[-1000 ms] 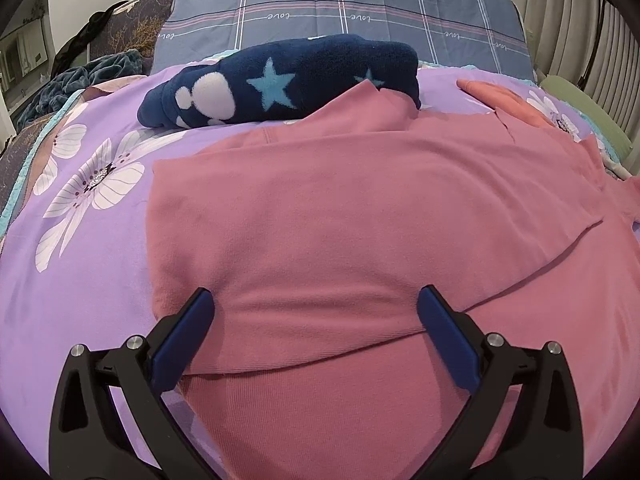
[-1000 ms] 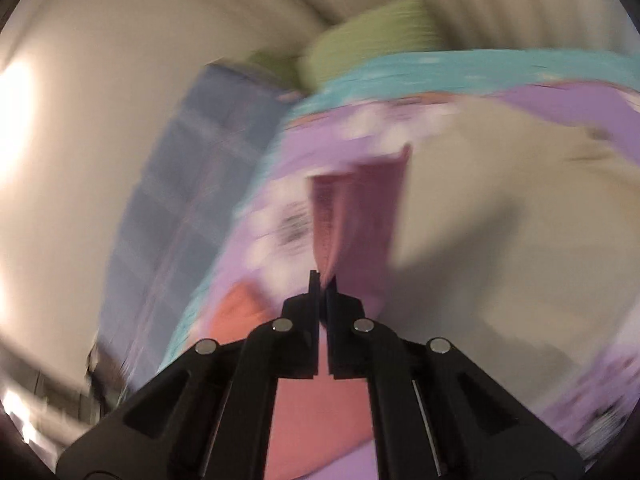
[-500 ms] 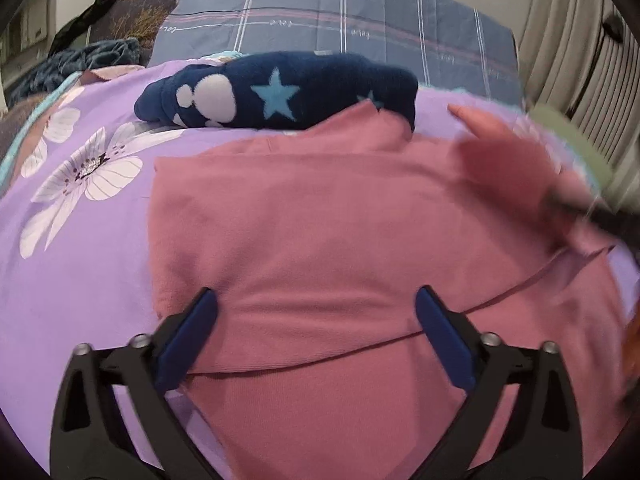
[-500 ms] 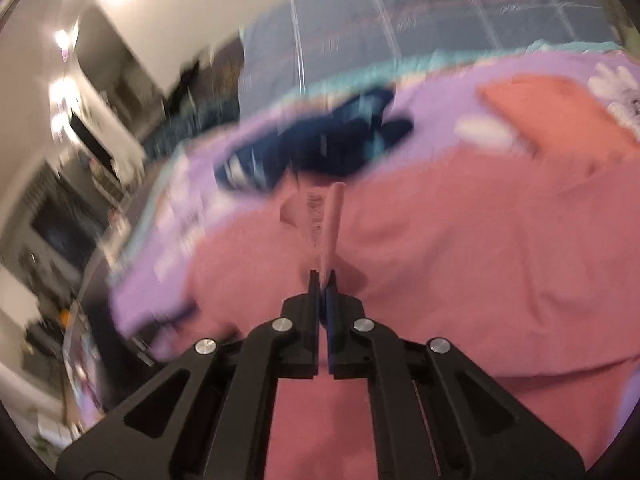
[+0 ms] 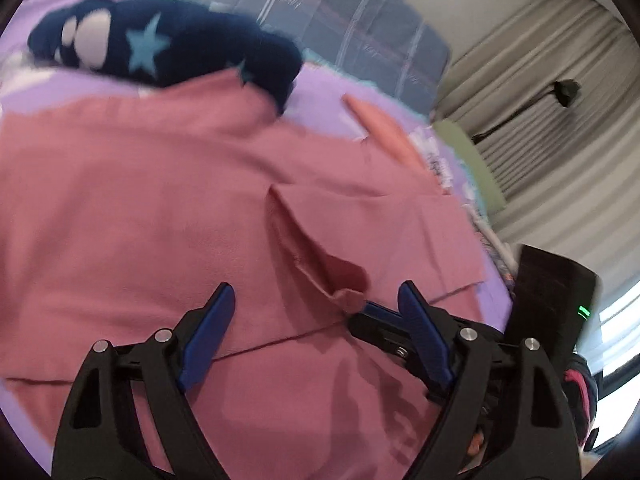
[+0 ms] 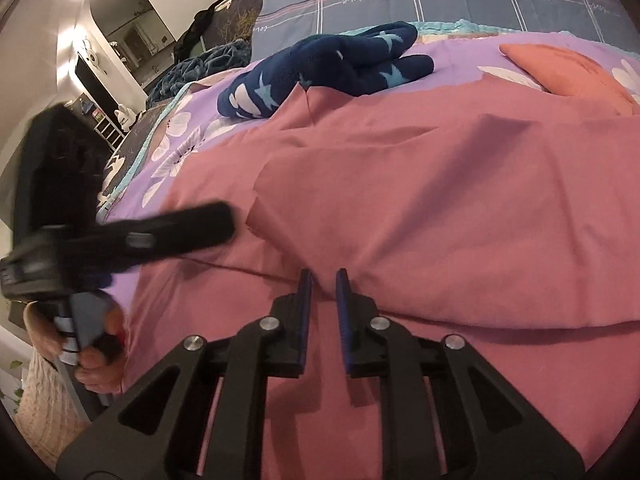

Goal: Fold small clothes

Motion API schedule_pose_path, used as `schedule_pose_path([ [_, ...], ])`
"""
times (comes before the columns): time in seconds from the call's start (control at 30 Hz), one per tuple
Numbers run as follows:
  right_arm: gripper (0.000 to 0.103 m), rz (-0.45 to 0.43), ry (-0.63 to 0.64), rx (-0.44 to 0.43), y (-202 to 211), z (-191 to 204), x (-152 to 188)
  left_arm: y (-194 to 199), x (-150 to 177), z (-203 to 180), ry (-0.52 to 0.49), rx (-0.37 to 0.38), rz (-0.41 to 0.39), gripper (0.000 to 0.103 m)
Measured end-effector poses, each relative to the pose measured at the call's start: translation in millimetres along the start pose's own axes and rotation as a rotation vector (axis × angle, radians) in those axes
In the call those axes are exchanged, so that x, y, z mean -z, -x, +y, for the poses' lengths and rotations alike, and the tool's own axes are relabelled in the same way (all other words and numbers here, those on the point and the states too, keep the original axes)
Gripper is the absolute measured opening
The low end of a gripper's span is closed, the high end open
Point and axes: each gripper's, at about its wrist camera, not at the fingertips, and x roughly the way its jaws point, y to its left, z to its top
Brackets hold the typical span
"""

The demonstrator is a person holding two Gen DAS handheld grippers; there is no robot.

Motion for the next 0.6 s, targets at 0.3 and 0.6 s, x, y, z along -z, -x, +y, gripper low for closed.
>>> schedule_pose_path([
  [0.3, 0.014, -0.02, 0.003, -0.02, -2, -4, 7, -33, -16, -18, 0.011, -0.036, 0.024, 0.001],
  [0.6, 0.021, -0.063, -0.104, -0.062, 50, -39, 5, 46, -62, -78, -0.128, -0.001, -0.193, 0.001],
])
